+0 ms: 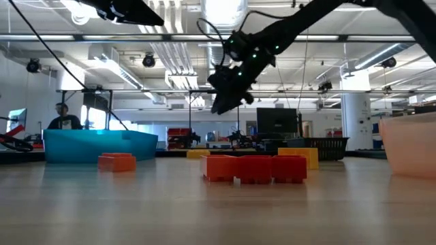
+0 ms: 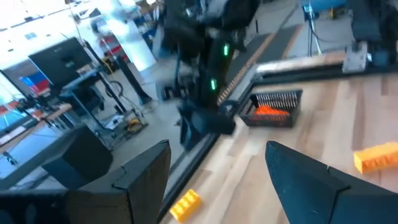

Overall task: Sort & place blocks by color
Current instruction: Put the yellow game piece into the orange bin, then put the orange game piece into the black bin

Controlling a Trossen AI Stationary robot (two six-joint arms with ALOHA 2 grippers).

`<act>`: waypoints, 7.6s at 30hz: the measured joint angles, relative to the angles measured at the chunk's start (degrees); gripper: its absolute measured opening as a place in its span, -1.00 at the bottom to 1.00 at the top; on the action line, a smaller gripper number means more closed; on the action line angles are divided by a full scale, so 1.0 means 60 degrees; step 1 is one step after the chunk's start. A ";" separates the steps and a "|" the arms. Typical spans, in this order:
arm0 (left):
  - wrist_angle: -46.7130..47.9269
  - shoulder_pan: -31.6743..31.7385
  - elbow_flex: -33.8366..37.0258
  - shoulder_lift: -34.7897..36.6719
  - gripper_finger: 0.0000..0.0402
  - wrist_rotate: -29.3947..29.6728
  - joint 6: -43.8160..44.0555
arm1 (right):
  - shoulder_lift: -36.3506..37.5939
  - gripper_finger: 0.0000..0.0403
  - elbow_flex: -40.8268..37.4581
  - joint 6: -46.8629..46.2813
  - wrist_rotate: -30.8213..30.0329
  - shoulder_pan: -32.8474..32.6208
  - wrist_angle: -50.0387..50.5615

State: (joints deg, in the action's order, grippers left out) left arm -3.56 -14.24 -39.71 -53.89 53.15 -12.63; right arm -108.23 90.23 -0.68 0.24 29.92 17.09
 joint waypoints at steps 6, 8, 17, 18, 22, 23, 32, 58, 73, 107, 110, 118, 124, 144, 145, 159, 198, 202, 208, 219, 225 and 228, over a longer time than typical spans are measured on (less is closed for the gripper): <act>-0.0085 0.0000 0.0600 0.0860 0.23 -0.0004 -0.0254 | -0.1283 0.03 0.1034 0.2395 0.2142 0.0424 0.0182; -0.0116 0.0000 0.0726 0.1020 0.23 0.0015 -0.0221 | -0.1597 0.11 0.1187 0.3294 0.2457 0.0551 0.0236; -0.0270 0.0000 0.1150 0.1517 0.23 0.0015 -0.0246 | -0.3131 0.23 0.2343 0.3891 0.2450 0.0875 0.0198; -0.0228 0.0000 0.1182 0.1542 0.23 0.0018 -0.0254 | -0.3258 0.23 0.2487 0.3800 0.2448 0.0878 0.0204; -0.0240 0.0000 0.1229 0.1621 0.23 0.0018 -0.0268 | -0.3735 0.24 0.3196 0.3610 0.2463 0.0874 0.0503; -0.0268 0.0000 0.1217 0.1619 0.23 0.0018 -0.0268 | -0.3865 0.24 0.3367 0.3612 0.2464 0.0869 0.0651; -0.0251 0.0000 0.1218 0.1574 0.23 0.0018 -0.0237 | -0.4790 0.20 0.4488 0.3523 0.2458 0.0822 0.1837; -0.0328 0.0000 0.1221 0.1297 0.23 0.0025 -0.0203 | -0.4049 -0.37 0.4452 0.3531 0.2434 0.0340 0.2480; -0.0319 -0.0007 0.1225 0.1232 0.23 0.0022 -0.0184 | -0.0529 -0.37 0.2913 0.0525 0.2165 -0.1600 0.4526; -0.0330 -0.0001 0.1225 0.0933 0.23 0.0021 -0.0206 | 0.6471 -0.37 -0.5531 -1.1500 0.5982 -0.7040 0.8162; -0.0324 -0.0004 0.1225 0.0940 0.23 0.0018 -0.0206 | 0.6448 -0.37 -0.5782 -1.1578 0.5953 -0.7072 0.8139; -0.0318 -0.0004 0.1225 0.0923 0.23 0.0018 -0.0203 | 0.6455 -0.22 -0.6338 -1.1670 0.5382 -0.7068 0.8136; -0.0322 -0.0007 0.1225 0.0930 0.23 0.0018 -0.0203 | 0.6452 0.08 -0.6348 -1.1660 0.5277 -0.7068 0.8117; -0.0330 -0.0007 0.1225 0.0879 0.23 0.0011 0.0513 | 0.6452 0.09 -0.4005 -1.0667 -0.1198 -0.6749 0.7347; -0.0334 -0.0009 0.1225 0.0879 0.23 0.0011 0.0550 | 0.6452 0.09 -0.3951 -1.0672 -0.1536 -0.6744 0.7125; -0.0308 -0.0222 0.1221 0.0781 0.23 -0.2252 0.1614 | 0.6450 0.09 -0.4462 -0.7641 -0.3274 -0.6755 0.4261; 0.5845 0.0838 -0.1286 -0.5897 0.22 -0.7351 -0.0812 | 0.6448 0.09 -0.4844 -0.6517 -0.3655 -0.6755 0.4232; 0.5840 0.0978 -0.1260 -0.6131 0.22 -0.7540 -0.0977 | 0.6448 0.09 -0.4848 -0.6519 -0.3653 -0.6755 0.4232; 0.5827 0.0984 -0.1244 -0.6218 -0.04 -0.7616 -0.0992 | 0.6448 0.09 -0.5070 -0.6272 -0.3839 -0.6755 0.4001; 0.3858 0.0898 -0.0967 -0.5130 -0.40 -0.6462 0.0881 | 0.6448 0.09 -0.7653 -0.2360 -0.3786 -0.6909 -0.2623; 0.0856 0.0533 -0.0731 -0.4082 -0.40 -0.5427 0.1138 | 0.5908 0.09 -0.9560 0.0247 -0.3585 -0.6923 -0.8738; -0.0878 0.0491 -0.0600 -0.3796 -0.40 -0.5261 0.1020 | 0.5259 0.09 -0.9957 0.1255 -0.3472 -0.6923 -1.1231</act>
State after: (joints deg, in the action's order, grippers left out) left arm -8.83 -11.30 -43.31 -76.67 21.58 -6.51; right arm -76.67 30.49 6.85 -20.59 -11.62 -50.29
